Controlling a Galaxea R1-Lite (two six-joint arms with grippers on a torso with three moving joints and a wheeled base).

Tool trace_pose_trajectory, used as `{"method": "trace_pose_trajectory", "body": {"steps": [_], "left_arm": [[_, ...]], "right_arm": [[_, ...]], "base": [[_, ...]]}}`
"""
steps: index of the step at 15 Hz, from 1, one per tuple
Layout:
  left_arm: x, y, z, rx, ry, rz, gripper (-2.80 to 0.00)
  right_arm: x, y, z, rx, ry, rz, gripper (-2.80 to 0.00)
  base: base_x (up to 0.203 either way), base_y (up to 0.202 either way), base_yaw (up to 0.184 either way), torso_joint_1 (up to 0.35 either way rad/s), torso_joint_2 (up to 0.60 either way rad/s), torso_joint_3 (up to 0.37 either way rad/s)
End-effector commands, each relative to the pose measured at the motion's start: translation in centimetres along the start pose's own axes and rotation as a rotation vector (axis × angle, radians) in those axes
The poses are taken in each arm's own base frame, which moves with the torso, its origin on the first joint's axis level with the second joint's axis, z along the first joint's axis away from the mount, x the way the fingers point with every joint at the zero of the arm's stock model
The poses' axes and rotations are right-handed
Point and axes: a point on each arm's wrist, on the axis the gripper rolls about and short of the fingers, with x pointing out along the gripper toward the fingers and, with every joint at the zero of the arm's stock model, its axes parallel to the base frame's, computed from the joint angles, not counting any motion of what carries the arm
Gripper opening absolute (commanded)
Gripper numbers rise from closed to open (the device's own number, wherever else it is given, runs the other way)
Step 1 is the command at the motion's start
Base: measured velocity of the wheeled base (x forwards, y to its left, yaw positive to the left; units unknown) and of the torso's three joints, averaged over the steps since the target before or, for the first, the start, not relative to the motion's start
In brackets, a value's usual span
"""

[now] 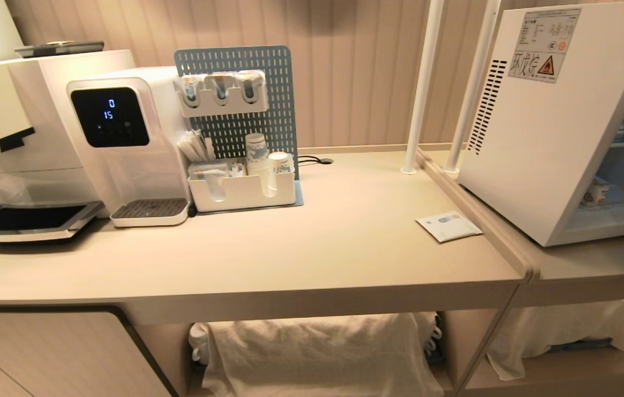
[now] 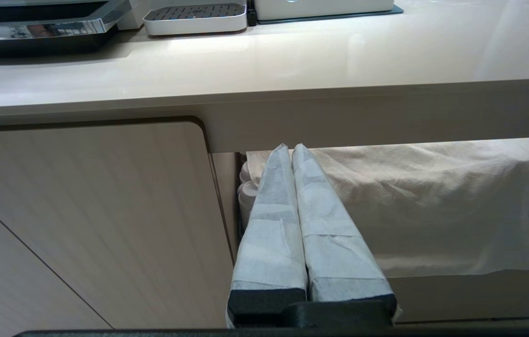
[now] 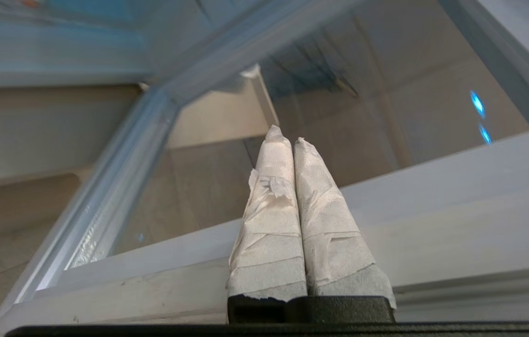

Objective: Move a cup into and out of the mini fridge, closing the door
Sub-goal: Open the freezer door

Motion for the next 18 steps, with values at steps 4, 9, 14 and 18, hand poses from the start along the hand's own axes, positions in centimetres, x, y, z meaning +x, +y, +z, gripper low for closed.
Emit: {"method": "trace_pose_trajectory", "body": {"steps": [4,9,14,18], "left_arm": [[0.0,0.0,0.0,0.0,0.0,0.002,-2.8],[0.0,0.0,0.0,0.0,0.001,0.0,-2.8],[0.0,0.0,0.0,0.001,0.001,0.0,-2.8],[0.0,0.0,0.0,0.0,0.0,0.0,-2.8]], "right_arm": [[-0.5,-2.7,-2.2,0.026,0.071,-0.098,-2.8],[0.1,-4.8,-4.3,0.049,0.159,-0.189,-2.8],[0.6,-7.9,-7.9,0.073,0.308,-0.321,-2.8],[0.7,-9.5,-9.6,0.093,0.375,-0.397,-2.8]], "base": [[0.0,0.0,0.0,0.0,0.0,0.0],[0.0,0.0,0.0,0.0,0.0,0.0],[0.0,0.0,0.0,0.0,0.0,0.0],[0.0,0.0,0.0,0.0,0.0,0.0]]}}
